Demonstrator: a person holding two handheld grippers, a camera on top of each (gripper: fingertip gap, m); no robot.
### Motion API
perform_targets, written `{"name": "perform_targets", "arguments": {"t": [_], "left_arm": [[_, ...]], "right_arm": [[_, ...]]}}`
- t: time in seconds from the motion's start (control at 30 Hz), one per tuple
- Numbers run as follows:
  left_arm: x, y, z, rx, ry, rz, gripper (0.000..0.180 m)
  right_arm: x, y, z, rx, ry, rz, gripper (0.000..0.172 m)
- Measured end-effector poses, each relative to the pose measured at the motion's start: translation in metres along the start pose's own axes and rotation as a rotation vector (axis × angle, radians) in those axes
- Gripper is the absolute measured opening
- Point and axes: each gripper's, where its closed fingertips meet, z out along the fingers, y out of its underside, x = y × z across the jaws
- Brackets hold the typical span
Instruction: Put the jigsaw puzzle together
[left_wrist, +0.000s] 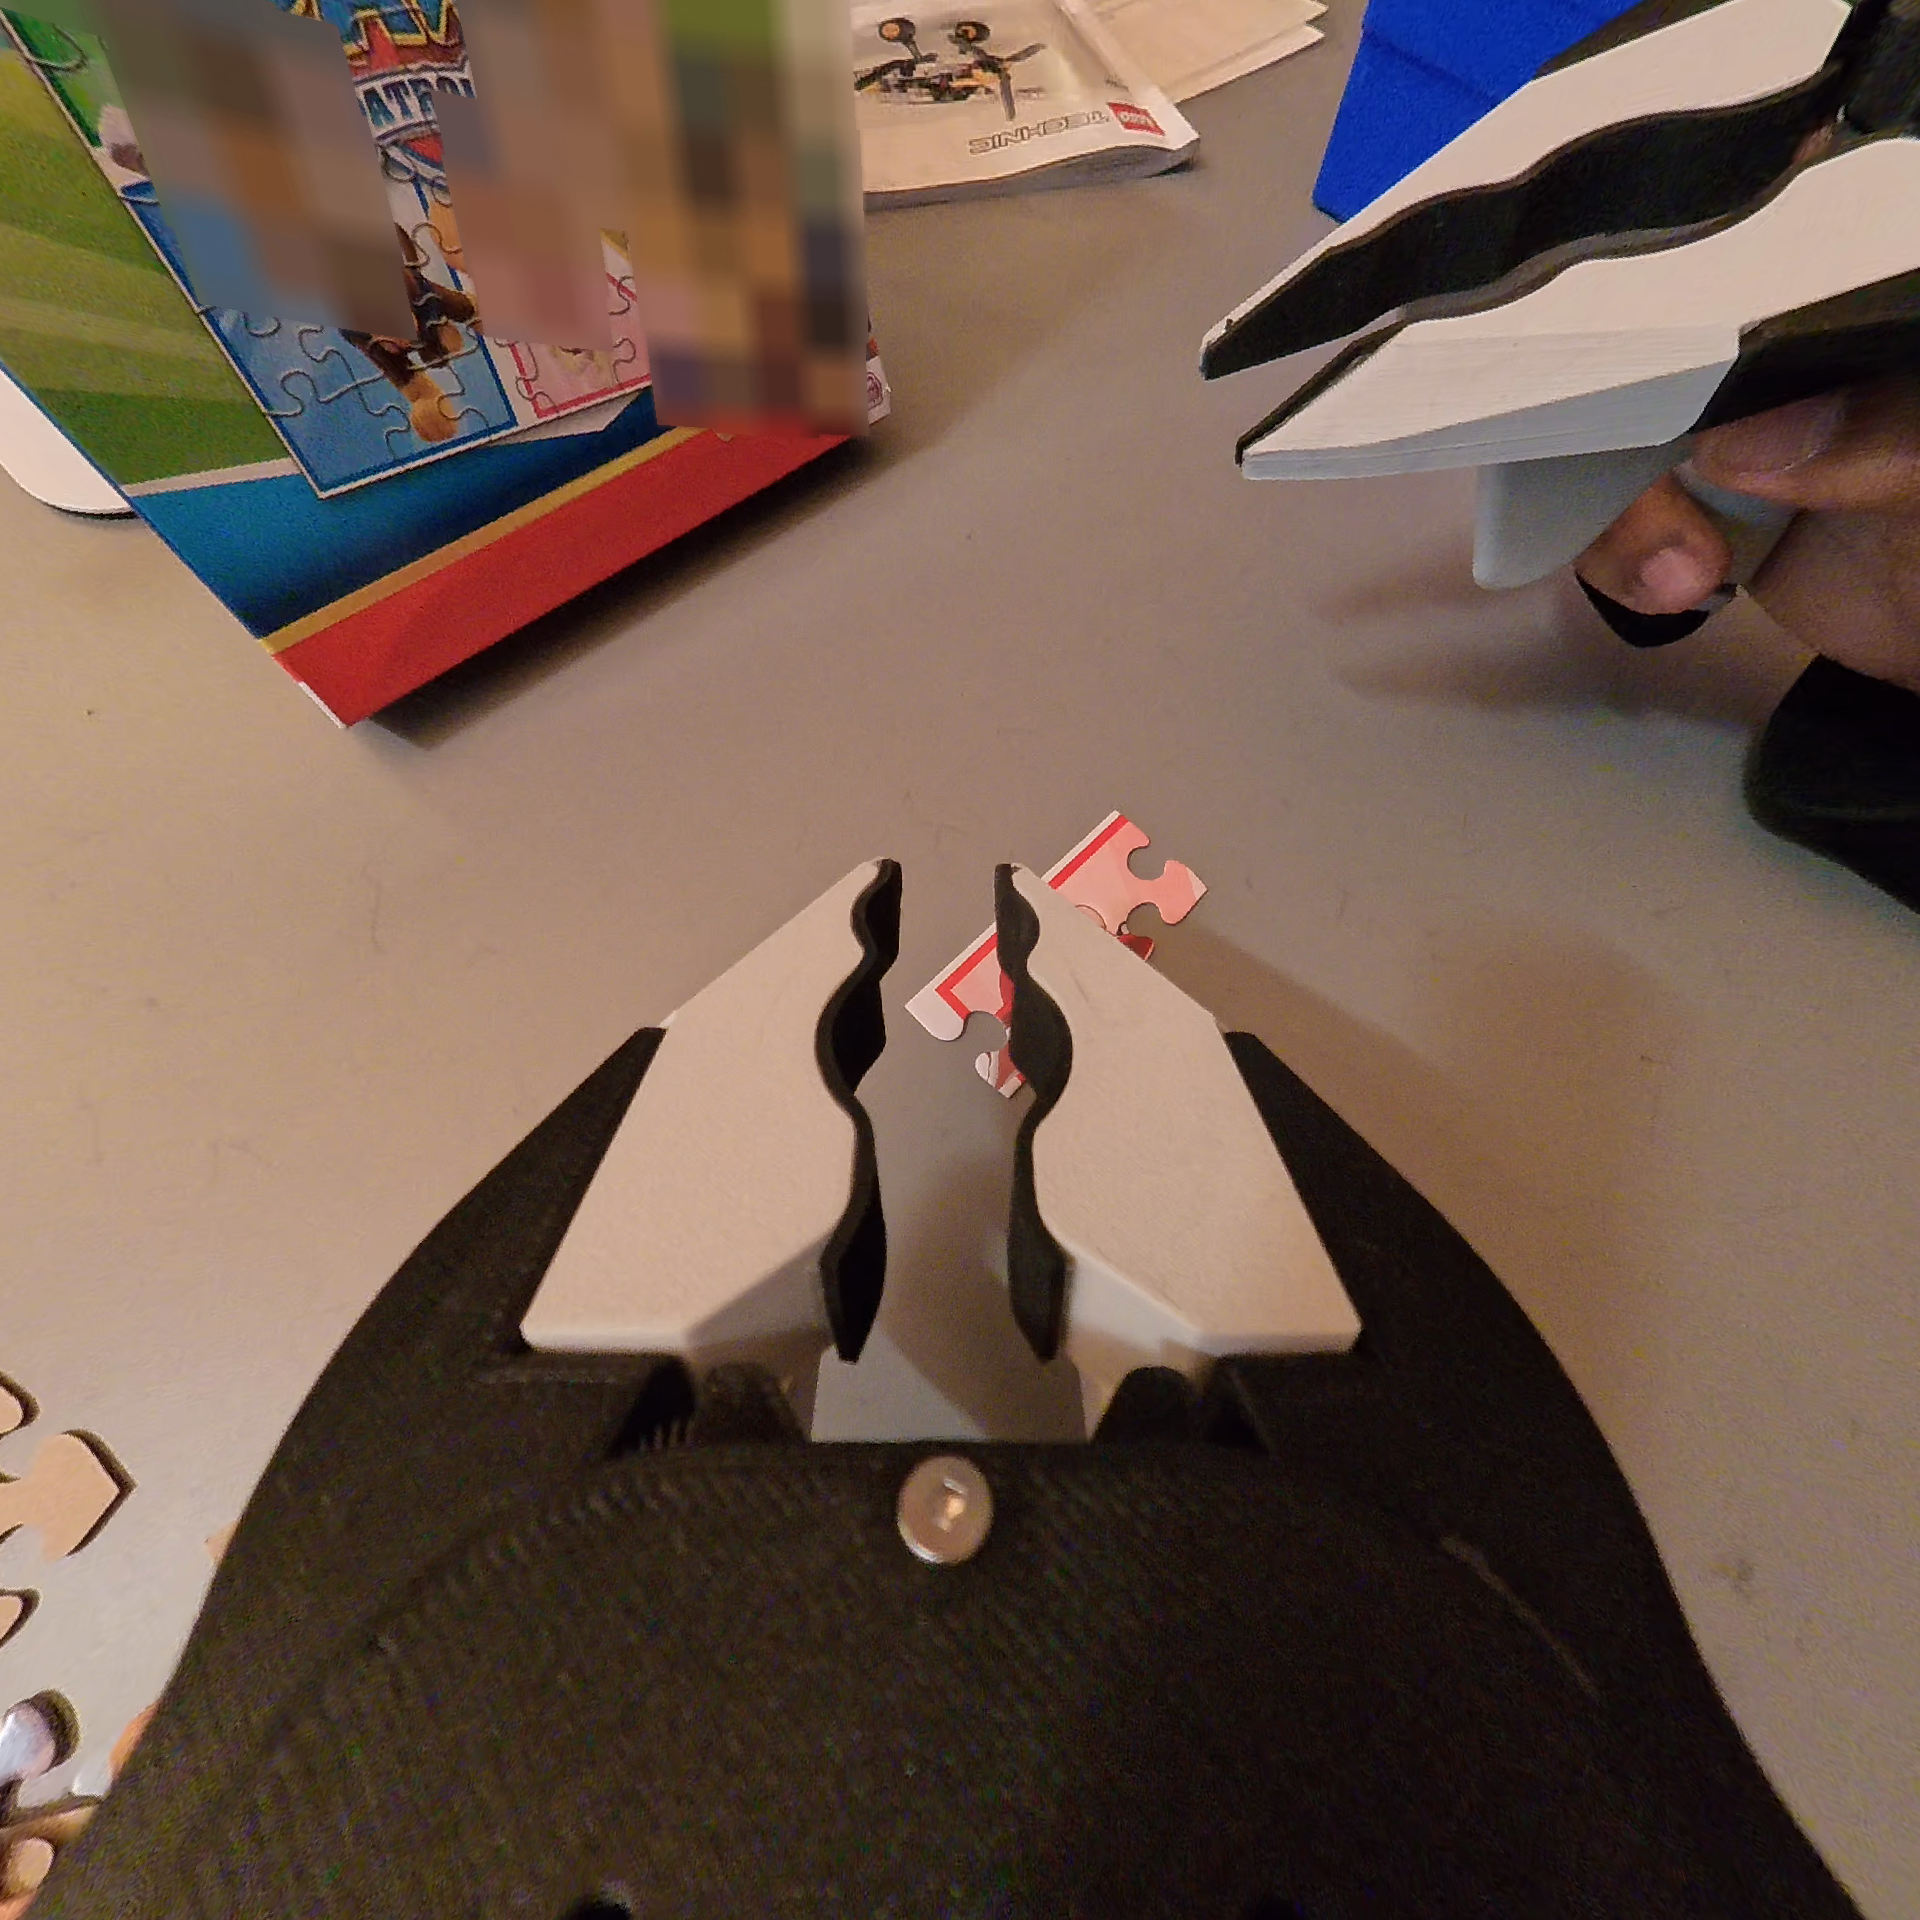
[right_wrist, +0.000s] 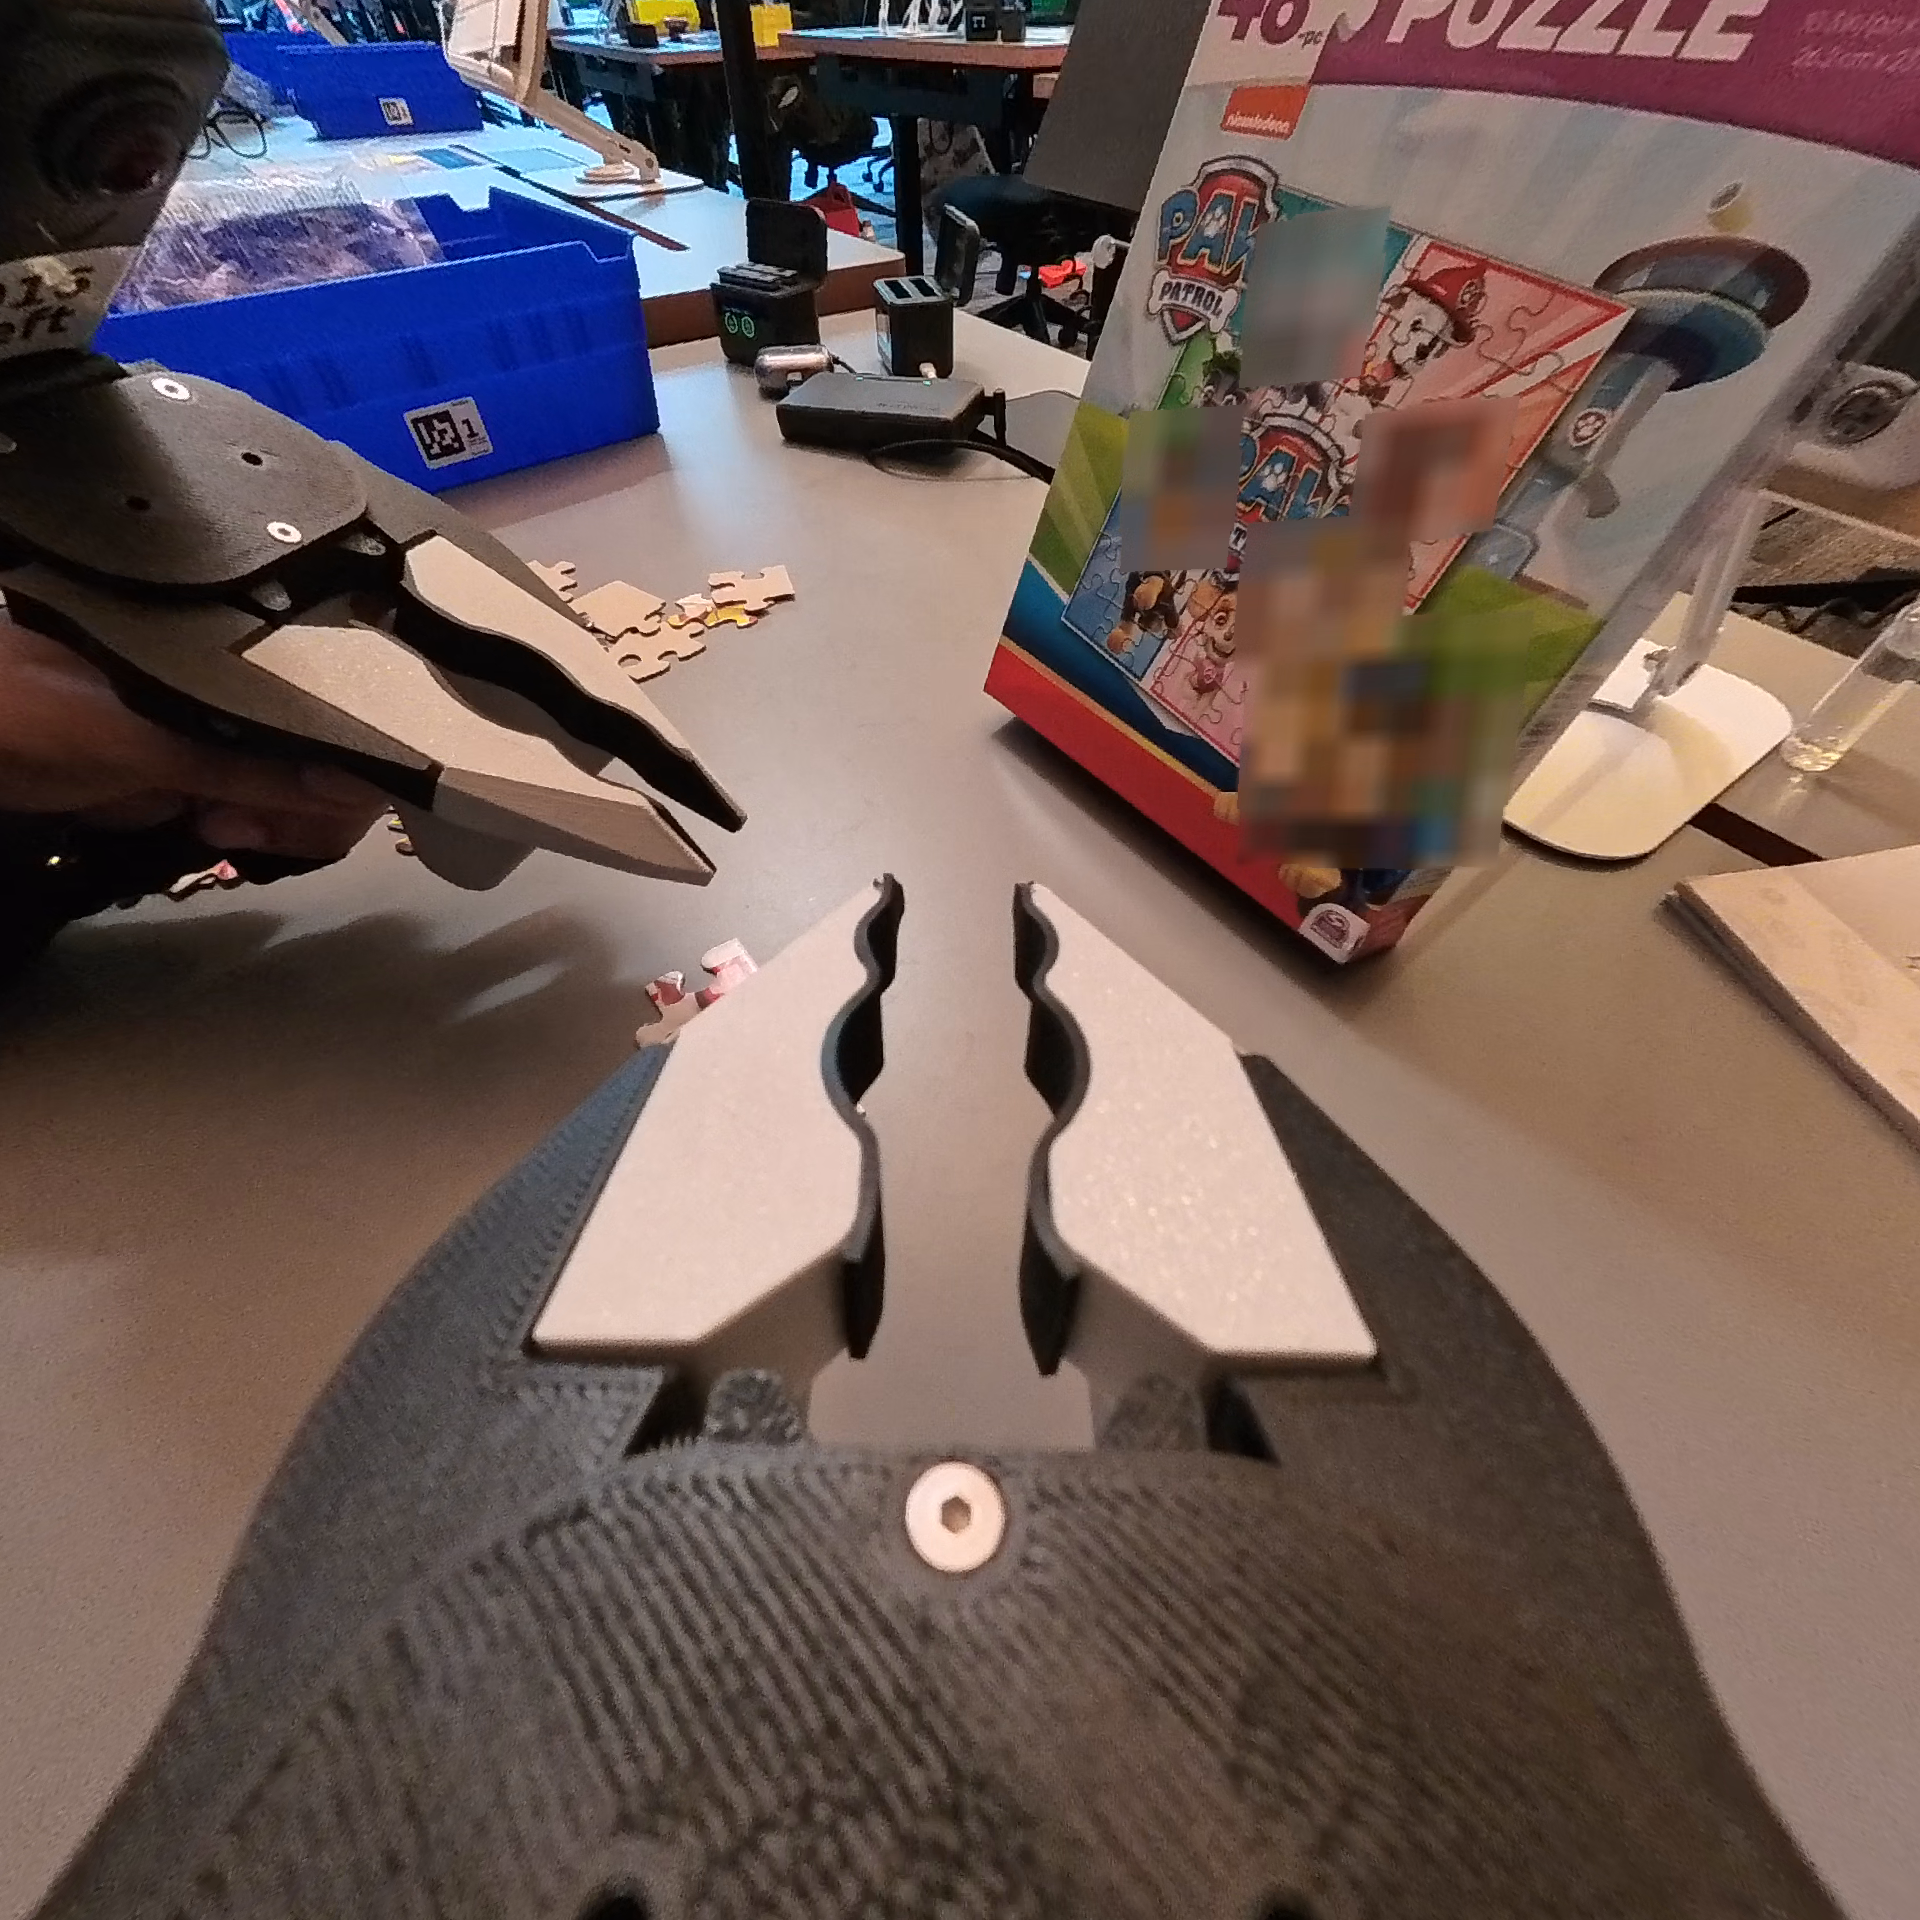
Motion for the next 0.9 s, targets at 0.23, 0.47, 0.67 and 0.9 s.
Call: {"name": "perform_targets", "arguments": {"t": [0.23, 0.47, 0.67, 0.9], "left_arm": [[-0.0001, -0.0001, -0.0001, 0.001, -0.001, 0.0, 0.016], [-0.001, -0.0007, -0.0004, 0.005, -0.003, -0.008, 0.017], [-0.0039, -0.0015, -0.001, 0.012, -0.013, -0.019, 0.018], [-0.0038, -0.0075, -0.0022, 0.056, 0.015, -0.073, 0.019]], "right_arm": [[-0.0006, 0.0002, 0.0004, -0.002, -0.001, -0.002, 0.02], [-0.0003, -0.0007, -0.0002, 0.002, 0.002, -0.005, 0.02], [0.0013, -0.0046, -0.0029, 0.02, 0.014, -0.014, 0.017], [0.0013, -0.005, -0.0036, 0.023, 0.015, -0.018, 0.016]]}}
